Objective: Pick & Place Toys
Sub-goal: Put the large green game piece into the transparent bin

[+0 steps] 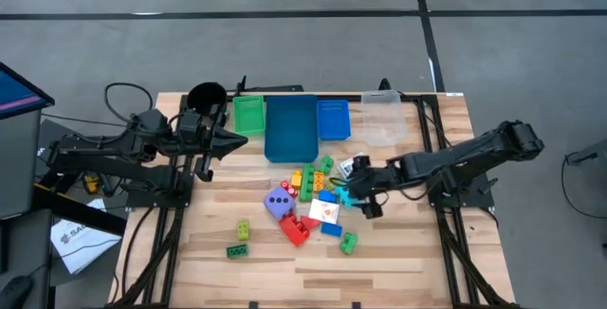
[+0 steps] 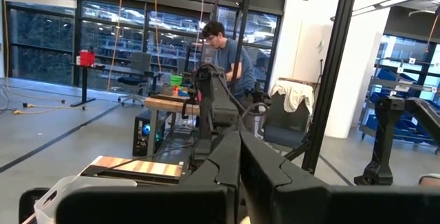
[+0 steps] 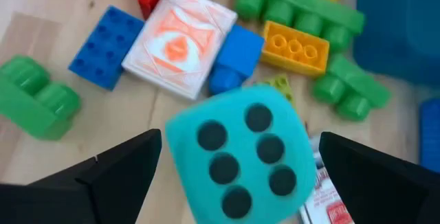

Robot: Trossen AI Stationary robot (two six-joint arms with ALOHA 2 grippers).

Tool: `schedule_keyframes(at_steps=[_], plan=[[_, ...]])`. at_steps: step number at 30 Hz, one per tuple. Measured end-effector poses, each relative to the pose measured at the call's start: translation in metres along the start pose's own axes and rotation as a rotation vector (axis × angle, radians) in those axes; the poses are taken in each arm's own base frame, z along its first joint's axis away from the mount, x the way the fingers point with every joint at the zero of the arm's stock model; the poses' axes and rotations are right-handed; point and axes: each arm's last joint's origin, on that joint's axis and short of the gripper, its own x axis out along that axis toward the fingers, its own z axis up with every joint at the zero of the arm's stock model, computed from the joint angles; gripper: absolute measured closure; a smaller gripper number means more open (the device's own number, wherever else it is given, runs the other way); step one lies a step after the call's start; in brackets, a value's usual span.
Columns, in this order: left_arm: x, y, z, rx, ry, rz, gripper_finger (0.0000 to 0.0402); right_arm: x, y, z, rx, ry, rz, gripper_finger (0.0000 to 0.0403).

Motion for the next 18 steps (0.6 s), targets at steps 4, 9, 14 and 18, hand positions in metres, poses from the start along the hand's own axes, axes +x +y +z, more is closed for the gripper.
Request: schedule_keyframes(at_steps=[4, 9, 14, 18], plan=[[0.0, 0.0, 0.0, 0.0, 0.001, 0.001, 0.04, 0.022, 0.002, -0.001, -0.003, 0.07, 0.009, 0.0016], [0.0, 0.0, 0.0, 0.0, 0.001, 0.0, 0.04, 0.032, 0.004, 0.007, -0.021, 0.13, -0.008, 0.0025], [0.0, 0.0, 0.0, 0.0, 0.001, 0.0, 0.04, 0.024, 0.0, 0.017, -0.025, 0.137, -0.011, 0.0031], [0.0, 0.0, 0.0, 0.0, 0.001, 0.0, 0.04, 0.019, -0.003, 0.017, -0.025, 0.179, -0.013, 0.0034]])
